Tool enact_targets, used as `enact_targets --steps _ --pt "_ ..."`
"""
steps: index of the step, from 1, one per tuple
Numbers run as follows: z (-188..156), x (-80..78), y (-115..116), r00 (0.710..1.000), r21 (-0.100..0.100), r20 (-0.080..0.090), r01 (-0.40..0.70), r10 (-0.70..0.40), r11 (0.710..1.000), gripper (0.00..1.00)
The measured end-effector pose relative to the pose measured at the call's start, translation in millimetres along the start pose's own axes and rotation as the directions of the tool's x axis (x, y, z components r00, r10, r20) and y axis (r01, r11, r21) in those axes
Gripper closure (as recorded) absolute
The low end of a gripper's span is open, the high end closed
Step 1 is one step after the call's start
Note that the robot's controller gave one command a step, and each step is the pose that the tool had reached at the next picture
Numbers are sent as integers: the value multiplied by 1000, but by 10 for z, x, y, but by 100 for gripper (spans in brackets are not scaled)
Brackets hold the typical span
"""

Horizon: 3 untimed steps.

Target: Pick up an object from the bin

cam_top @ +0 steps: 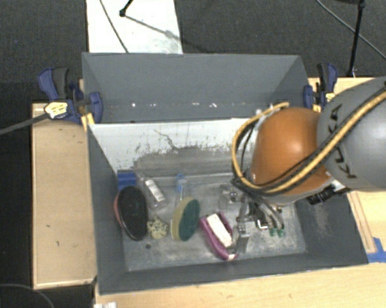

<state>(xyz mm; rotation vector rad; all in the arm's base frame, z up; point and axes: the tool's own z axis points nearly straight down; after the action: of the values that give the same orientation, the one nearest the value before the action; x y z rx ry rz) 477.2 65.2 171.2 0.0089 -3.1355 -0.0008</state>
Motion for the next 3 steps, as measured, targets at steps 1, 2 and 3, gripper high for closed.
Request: enact_targets --steps 1,2,3 --pt "1027 -357 442 1000 1 11 1 -1 1000 0" --pt "1003 -348 442 1000 -1 10 -3 3 1000 100" --pt "-98 -523 513 1000 -3 18 7 -7 1000 100"
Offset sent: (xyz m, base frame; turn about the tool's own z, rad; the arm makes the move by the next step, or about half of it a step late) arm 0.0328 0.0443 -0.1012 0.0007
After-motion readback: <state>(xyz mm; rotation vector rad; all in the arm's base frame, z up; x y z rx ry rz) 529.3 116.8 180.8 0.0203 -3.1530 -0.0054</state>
